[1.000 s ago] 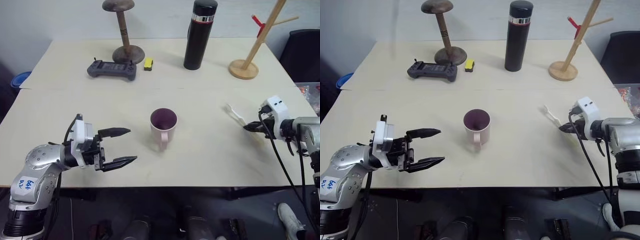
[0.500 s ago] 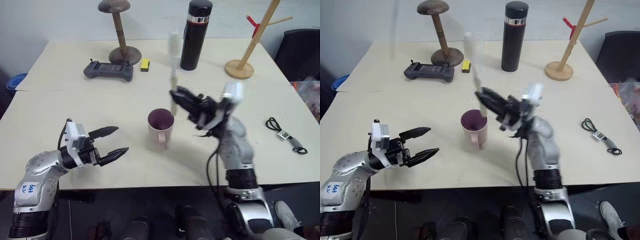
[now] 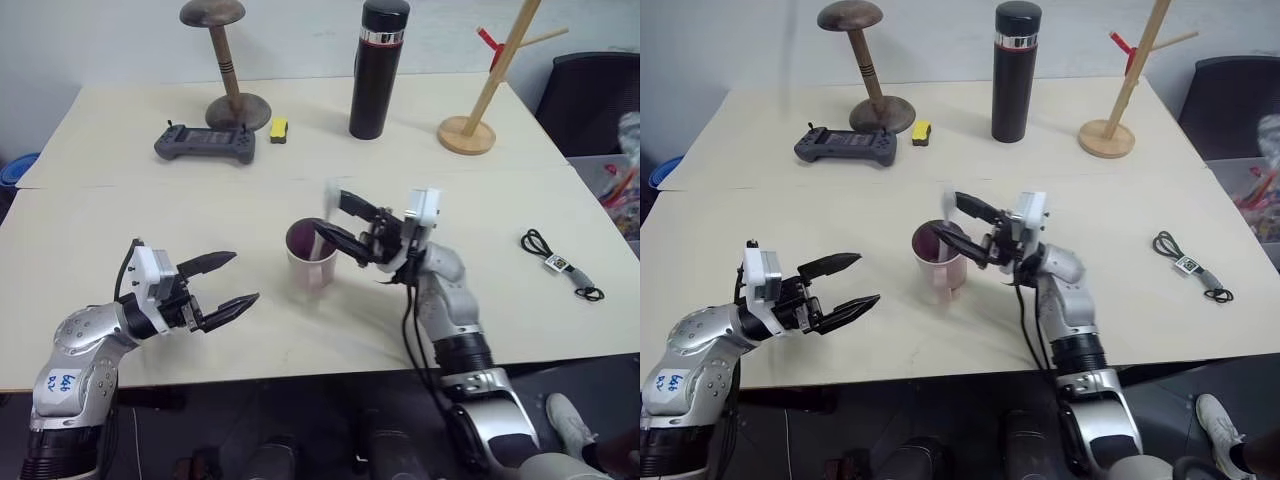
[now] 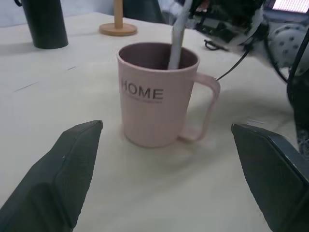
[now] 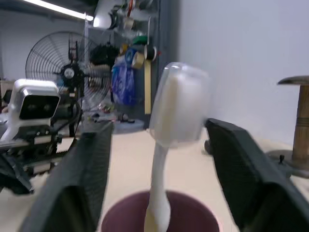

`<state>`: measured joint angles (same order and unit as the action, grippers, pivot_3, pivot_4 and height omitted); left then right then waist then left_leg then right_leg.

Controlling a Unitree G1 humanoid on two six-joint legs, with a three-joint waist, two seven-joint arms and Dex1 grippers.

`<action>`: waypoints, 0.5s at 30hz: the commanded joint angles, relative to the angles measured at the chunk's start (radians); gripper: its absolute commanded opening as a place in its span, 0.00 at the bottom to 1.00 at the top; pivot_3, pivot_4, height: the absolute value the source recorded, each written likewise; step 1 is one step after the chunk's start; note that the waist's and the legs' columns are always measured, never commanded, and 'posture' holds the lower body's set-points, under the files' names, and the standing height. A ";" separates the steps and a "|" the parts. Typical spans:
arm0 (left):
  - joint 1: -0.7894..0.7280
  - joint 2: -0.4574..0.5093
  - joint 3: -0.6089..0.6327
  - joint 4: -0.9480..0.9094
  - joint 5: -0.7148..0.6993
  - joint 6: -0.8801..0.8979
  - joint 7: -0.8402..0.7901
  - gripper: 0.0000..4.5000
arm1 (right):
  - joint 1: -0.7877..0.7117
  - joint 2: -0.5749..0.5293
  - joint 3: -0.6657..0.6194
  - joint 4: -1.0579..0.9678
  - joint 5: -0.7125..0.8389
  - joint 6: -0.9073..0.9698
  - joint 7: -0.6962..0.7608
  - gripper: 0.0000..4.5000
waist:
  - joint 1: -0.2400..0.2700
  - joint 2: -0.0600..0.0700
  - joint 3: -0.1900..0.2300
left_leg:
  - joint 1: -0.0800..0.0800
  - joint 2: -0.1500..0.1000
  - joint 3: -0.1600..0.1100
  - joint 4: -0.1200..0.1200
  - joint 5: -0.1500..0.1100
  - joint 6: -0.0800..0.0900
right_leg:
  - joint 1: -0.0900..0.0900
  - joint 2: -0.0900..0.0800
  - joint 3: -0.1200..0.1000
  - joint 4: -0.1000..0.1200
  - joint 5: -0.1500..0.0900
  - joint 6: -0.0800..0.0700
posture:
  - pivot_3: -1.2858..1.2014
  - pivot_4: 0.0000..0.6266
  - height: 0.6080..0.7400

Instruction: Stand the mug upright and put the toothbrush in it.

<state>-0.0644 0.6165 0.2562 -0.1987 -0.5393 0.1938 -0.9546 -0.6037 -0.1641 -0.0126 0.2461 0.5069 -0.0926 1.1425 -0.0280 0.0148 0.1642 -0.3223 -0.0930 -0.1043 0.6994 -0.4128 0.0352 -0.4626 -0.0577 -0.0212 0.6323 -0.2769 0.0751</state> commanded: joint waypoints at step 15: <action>0.208 0.033 0.089 0.030 0.156 -0.233 0.044 1.00 | 0.416 -0.559 -0.272 0.043 -0.006 -0.149 0.272 1.00 | 0.039 0.000 0.000 | 0.003 0.000 0.003 -0.001 -0.001 0.002 | 0.004 -0.001 0.003 -0.005 0.000 0.001 | 0.52 0.24 1.00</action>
